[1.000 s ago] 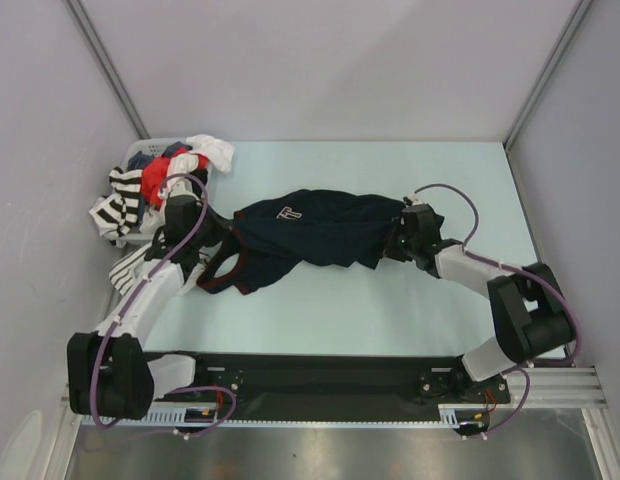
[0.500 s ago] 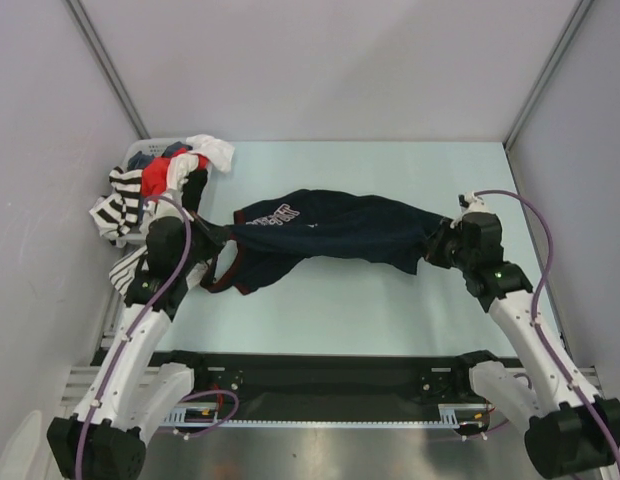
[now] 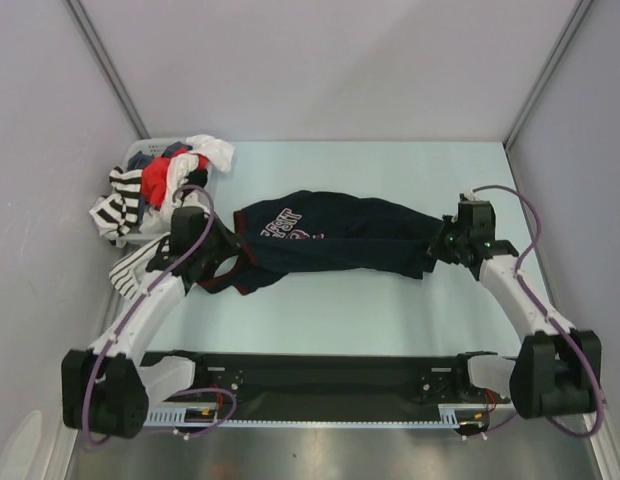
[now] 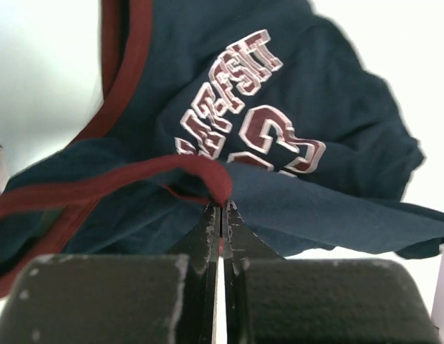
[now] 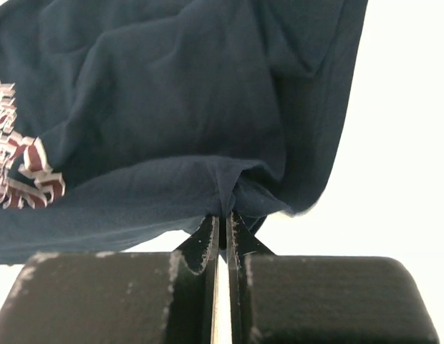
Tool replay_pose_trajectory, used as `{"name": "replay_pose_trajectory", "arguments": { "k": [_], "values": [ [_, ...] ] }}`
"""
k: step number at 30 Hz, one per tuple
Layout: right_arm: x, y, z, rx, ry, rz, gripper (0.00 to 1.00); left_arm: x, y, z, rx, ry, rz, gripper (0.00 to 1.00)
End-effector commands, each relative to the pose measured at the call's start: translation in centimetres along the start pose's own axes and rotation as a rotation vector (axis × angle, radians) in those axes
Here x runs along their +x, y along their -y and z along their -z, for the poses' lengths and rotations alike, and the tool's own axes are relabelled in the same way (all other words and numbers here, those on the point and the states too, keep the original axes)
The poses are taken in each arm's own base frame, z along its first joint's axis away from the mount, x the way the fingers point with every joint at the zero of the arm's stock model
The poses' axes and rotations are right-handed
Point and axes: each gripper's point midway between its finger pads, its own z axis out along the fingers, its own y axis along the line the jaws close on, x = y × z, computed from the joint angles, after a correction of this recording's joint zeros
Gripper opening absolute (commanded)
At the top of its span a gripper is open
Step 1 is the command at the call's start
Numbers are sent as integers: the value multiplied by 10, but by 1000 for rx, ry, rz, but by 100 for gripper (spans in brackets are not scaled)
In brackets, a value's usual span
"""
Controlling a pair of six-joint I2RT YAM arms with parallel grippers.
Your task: Fold and stack the tank tops
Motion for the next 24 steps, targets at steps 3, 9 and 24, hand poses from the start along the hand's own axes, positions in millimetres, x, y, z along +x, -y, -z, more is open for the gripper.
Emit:
{"name": "replay_pose_trajectory", "arguments": {
  "k": [3,9,24],
  "values": [
    [-77,-19,-31,-50,117,-43,0,-34,26,-46,40,23,-8,0],
    [-76,-20,-98,-108,-24,-89,29,-44,46,-99,88,-75,-24,4],
    [-57,-11,-64,-114,50,-24,45,-29,39,-68,102,-20,-121,75]
  ]
}}
